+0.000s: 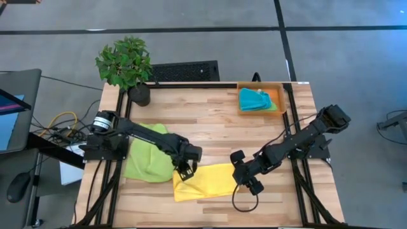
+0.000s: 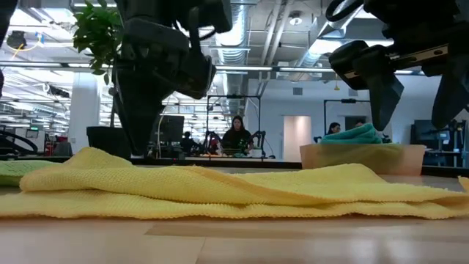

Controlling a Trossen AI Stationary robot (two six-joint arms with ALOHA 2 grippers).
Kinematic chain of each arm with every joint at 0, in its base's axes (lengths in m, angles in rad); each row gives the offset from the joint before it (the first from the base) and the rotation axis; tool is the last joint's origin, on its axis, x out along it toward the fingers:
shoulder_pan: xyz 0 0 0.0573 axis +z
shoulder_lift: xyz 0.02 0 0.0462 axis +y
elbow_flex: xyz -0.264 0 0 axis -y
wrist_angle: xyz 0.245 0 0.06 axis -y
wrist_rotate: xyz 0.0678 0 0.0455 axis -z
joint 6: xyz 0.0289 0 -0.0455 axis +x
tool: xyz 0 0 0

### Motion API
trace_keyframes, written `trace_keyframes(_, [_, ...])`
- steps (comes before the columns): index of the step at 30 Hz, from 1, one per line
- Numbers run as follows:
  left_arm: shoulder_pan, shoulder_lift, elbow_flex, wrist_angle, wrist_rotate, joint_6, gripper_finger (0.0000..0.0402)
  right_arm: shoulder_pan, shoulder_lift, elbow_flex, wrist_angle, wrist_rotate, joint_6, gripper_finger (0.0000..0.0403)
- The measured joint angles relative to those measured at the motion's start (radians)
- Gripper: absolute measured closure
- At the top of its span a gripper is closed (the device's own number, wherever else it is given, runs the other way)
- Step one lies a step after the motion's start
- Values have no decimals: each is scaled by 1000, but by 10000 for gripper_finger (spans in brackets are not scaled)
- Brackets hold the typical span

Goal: Fold microfiber towels
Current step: Fold the yellow microfiber towel

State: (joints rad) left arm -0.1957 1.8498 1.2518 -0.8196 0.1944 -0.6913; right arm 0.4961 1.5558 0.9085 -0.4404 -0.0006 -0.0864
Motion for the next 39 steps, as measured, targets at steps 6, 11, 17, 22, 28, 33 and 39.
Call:
trace_keyframes(6, [6, 3, -37, 8, 57, 0, 278, 0, 0, 0, 1, 0, -1, 163])
trace_keyframes(11, [-4, 3, -67, 39, 58, -17, 278, 0, 0, 0, 0, 0, -5, 163])
trace_keyframes(17, [-18, 3, -67, 61, 110, -3, 278, 0, 0, 0, 0, 0, -26, 163])
trace_keyframes(22, [-36, 3, -67, 60, 112, 22, 279, 0, 0, 0, 0, 0, -26, 163])
trace_keyframes(28, [-48, 3, -64, 58, 97, 22, 339, 0, 0, 0, -11, 0, -27, 163])
trace_keyframes(33, [-47, 3, -24, 51, 97, 34, 392, 0, 0, 0, -62, 4, -26, 163])
trace_keyframes(39, [-23, 3, 61, 48, 150, 2, 399, 0, 0, 0, -87, 7, -19, 163])
